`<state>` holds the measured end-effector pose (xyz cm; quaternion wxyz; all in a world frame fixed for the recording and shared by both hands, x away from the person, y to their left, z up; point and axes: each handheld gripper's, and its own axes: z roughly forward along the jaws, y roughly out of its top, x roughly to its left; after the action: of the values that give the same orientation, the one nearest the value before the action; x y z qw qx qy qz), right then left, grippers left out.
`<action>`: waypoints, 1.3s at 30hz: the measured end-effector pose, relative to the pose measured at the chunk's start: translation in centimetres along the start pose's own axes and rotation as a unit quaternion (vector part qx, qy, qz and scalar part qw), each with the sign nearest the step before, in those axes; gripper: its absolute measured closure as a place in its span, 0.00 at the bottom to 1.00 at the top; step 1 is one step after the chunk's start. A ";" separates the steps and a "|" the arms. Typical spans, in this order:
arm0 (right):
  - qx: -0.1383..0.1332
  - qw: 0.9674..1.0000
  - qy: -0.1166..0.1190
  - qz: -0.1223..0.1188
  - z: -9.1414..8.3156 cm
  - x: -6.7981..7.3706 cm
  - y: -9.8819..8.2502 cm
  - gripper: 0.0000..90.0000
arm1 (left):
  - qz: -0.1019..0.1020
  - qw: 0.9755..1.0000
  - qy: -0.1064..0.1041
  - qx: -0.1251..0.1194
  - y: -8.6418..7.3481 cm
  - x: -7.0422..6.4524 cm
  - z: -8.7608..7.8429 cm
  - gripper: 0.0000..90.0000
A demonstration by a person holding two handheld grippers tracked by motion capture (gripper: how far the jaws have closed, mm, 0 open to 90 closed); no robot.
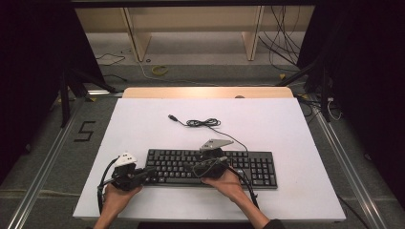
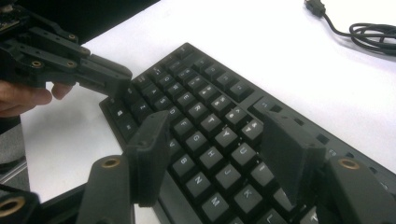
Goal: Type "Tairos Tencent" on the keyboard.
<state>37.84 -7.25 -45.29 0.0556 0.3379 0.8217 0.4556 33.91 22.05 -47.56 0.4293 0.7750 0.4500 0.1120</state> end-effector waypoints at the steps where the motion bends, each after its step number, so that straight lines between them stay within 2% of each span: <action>1: 0.001 1.000 -0.001 -0.002 0.1 0.0 0.1 0.48 | 0.000 1.000 0.000 0.000 0.0 0.0 0.0 0.95; 6: 0.005 1.000 -0.003 -0.003 0.5 0.0 0.4 0.50 | 0.002 1.000 0.002 0.004 0.0 0.1 0.0 0.99; 18: 0.020 1.000 -0.007 -0.010 2.4 0.5 1.2 0.84 | 0.001 1.000 0.007 0.015 -0.1 0.2 0.2 0.99; 23: 0.028 1.000 -0.006 -0.011 3.3 0.7 1.3 0.93 | 0.000 1.000 0.009 0.022 -0.1 0.3 0.5 0.99; 31: 0.044 0.999 -0.013 -0.015 4.6 0.8 1.5 1.00 | -0.001 1.000 0.010 0.028 -0.1 0.4 0.6 0.99; 39: 0.056 0.998 -0.021 -0.014 5.5 0.7 1.4 1.00 | -0.001 0.999 0.010 0.033 -0.1 0.5 0.6 0.99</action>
<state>40.19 -2.44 -47.20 0.0599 0.3387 0.8490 0.4011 34.45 22.11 -48.14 0.3993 0.7869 0.4588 0.1042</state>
